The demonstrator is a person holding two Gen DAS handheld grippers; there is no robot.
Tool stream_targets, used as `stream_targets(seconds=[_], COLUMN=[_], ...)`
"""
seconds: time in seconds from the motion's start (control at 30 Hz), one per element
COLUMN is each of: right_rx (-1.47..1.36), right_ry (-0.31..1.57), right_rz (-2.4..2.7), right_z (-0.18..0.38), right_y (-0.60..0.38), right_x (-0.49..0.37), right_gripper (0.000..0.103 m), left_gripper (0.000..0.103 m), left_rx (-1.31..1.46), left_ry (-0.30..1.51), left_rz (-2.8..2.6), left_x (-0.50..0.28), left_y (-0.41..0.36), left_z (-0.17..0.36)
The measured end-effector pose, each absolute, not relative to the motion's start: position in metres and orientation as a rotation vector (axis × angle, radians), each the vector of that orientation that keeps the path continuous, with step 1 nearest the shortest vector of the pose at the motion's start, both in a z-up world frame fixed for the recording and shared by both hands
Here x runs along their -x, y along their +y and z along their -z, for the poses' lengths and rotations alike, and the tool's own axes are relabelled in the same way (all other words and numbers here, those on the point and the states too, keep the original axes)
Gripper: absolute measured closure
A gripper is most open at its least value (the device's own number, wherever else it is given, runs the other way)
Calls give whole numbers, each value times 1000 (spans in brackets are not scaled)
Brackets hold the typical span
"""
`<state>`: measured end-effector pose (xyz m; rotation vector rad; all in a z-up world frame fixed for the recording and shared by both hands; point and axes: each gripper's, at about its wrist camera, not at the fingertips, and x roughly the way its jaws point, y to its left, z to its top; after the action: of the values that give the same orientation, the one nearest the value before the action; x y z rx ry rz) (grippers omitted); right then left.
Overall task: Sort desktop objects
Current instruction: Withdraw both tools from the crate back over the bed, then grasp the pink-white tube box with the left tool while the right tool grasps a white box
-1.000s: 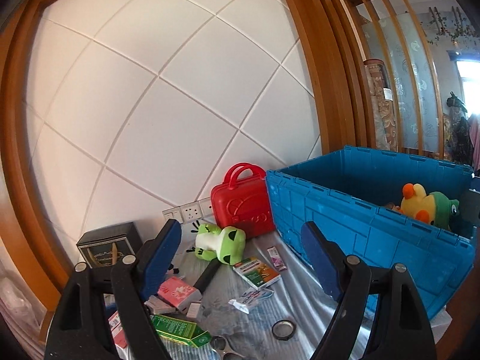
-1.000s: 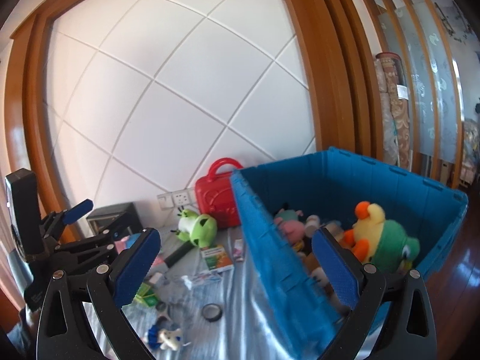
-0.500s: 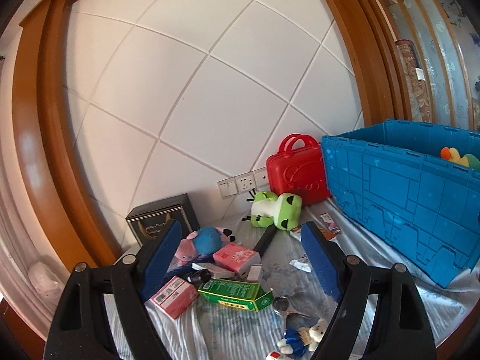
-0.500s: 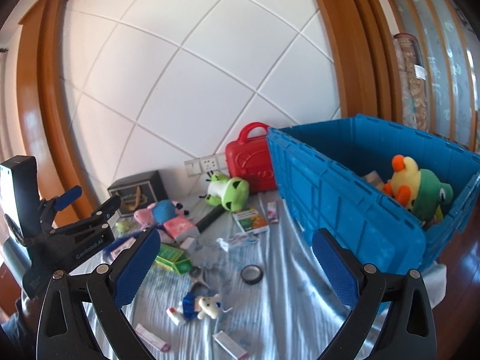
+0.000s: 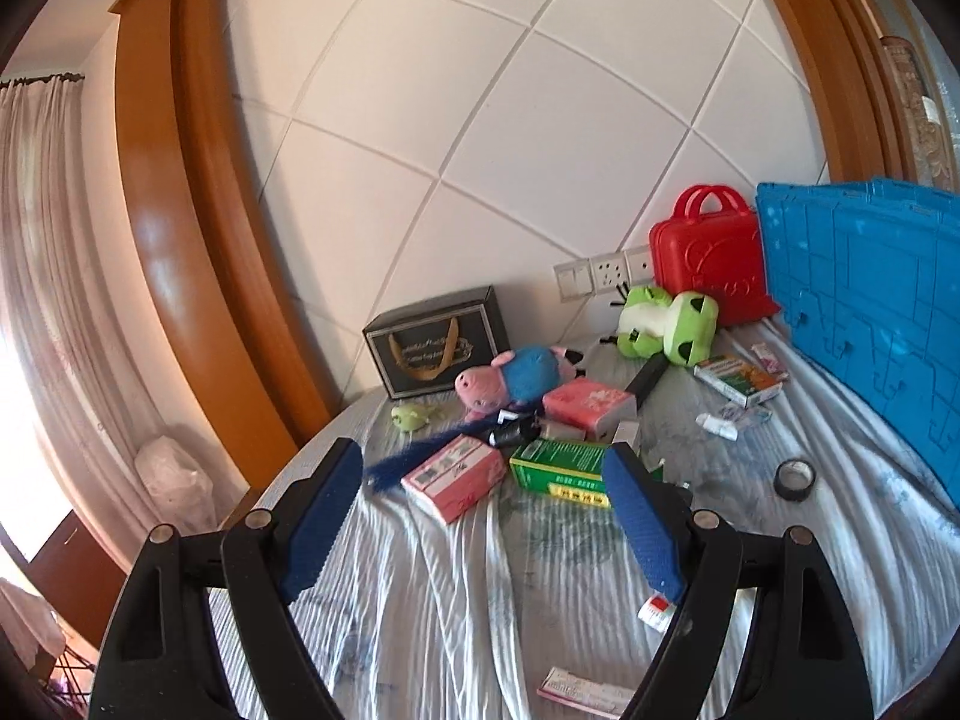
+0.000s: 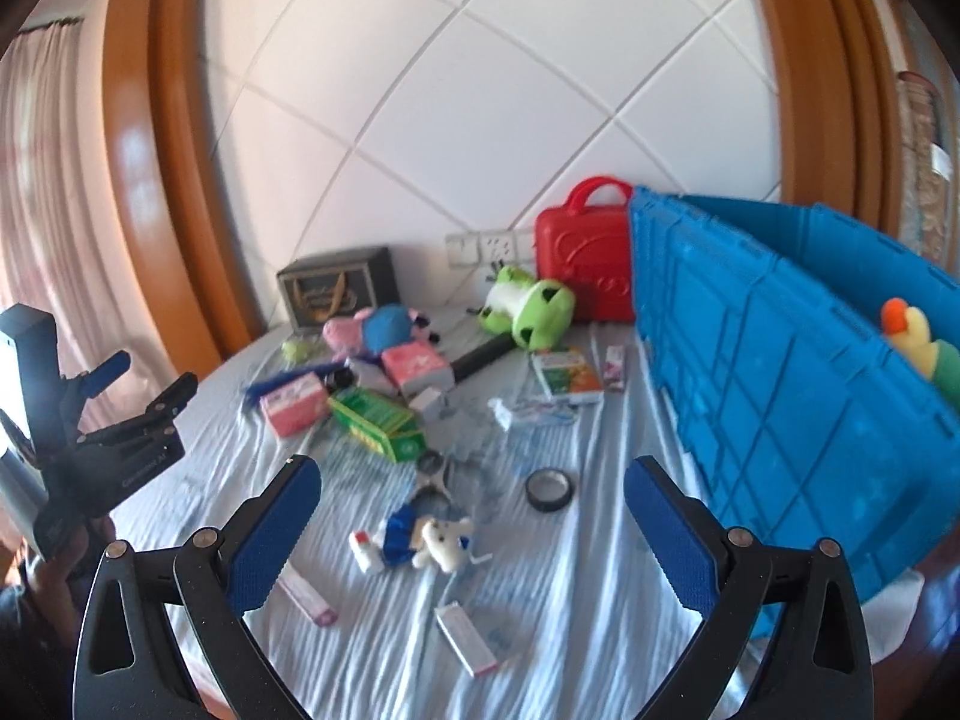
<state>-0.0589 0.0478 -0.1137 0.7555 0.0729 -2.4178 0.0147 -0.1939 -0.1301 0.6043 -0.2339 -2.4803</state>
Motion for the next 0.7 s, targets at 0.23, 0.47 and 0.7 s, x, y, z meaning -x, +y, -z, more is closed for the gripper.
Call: stream_targets(seconds=[0.23,0.47,0.7], right_rx=[-895,-1049,-1118], right_ry=[236,320,465], right_rz=[2258,2136,1981], right_z=[180,238,285], right_y=[33,6,-19], right_x=[66,82,88], right_gripper=[0,0,0], left_gripper=[21,21,21], left_rx=[-787,-964,-1143], left_ry=[-160,-101,100], left_rz=[2384,2344,2331], left_x=[-41,-43,-24], left_y=[-205,-208,-214], left_z=[194,252,297])
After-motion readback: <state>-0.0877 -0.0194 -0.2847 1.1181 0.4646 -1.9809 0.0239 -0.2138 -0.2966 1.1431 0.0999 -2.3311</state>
